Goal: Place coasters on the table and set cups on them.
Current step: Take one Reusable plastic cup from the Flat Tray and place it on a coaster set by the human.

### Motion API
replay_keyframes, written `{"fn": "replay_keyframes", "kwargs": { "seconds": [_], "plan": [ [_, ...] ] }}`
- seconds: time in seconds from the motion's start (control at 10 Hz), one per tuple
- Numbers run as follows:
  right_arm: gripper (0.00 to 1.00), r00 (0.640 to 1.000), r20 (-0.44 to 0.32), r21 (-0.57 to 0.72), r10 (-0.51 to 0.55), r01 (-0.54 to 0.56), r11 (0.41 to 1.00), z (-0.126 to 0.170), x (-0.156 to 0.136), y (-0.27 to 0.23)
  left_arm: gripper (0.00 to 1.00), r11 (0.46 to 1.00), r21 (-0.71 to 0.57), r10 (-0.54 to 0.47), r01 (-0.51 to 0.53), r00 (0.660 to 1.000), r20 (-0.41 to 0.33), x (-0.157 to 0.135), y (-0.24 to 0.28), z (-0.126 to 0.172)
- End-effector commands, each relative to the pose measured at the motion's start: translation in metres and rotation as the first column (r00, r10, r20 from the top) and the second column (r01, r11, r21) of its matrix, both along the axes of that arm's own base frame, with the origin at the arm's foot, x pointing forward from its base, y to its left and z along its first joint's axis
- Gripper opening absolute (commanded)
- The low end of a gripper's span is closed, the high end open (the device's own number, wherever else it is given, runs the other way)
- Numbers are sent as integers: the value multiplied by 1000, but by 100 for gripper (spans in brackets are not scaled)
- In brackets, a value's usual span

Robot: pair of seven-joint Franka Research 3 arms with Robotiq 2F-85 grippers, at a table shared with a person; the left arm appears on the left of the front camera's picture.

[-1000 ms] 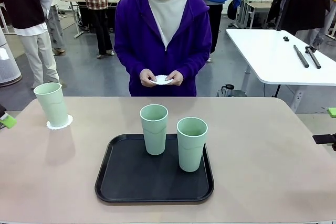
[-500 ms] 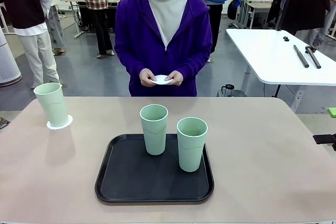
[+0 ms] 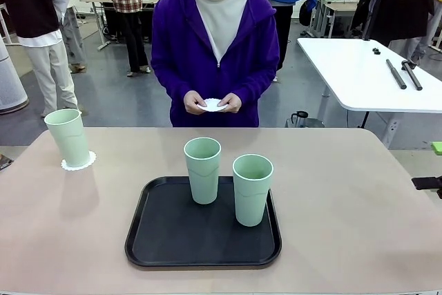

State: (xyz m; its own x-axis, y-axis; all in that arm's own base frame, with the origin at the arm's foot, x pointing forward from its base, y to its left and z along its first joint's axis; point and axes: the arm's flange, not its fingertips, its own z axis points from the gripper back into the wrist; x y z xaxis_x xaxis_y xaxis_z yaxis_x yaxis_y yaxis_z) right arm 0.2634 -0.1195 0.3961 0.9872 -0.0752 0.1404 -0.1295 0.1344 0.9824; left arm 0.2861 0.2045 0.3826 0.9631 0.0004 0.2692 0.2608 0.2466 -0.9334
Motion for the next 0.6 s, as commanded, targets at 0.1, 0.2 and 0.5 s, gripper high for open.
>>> {"fn": "replay_keyframes", "kwargs": {
  "seconds": [0.1,0.2,0.5],
  "plan": [
    [100,1000,7,13,-2,2,1000,2,1,1,100,998,44,50,-51,998,41,-6,18,13],
    [100,1000,7,13,-2,2,1000,2,1,1,100,995,63,69,-74,995,74,-7,18,20],
    [100,1000,7,13,-2,2,1000,2,1,1,100,999,29,34,-33,999,-2,-2,15,5]
  ]
}}
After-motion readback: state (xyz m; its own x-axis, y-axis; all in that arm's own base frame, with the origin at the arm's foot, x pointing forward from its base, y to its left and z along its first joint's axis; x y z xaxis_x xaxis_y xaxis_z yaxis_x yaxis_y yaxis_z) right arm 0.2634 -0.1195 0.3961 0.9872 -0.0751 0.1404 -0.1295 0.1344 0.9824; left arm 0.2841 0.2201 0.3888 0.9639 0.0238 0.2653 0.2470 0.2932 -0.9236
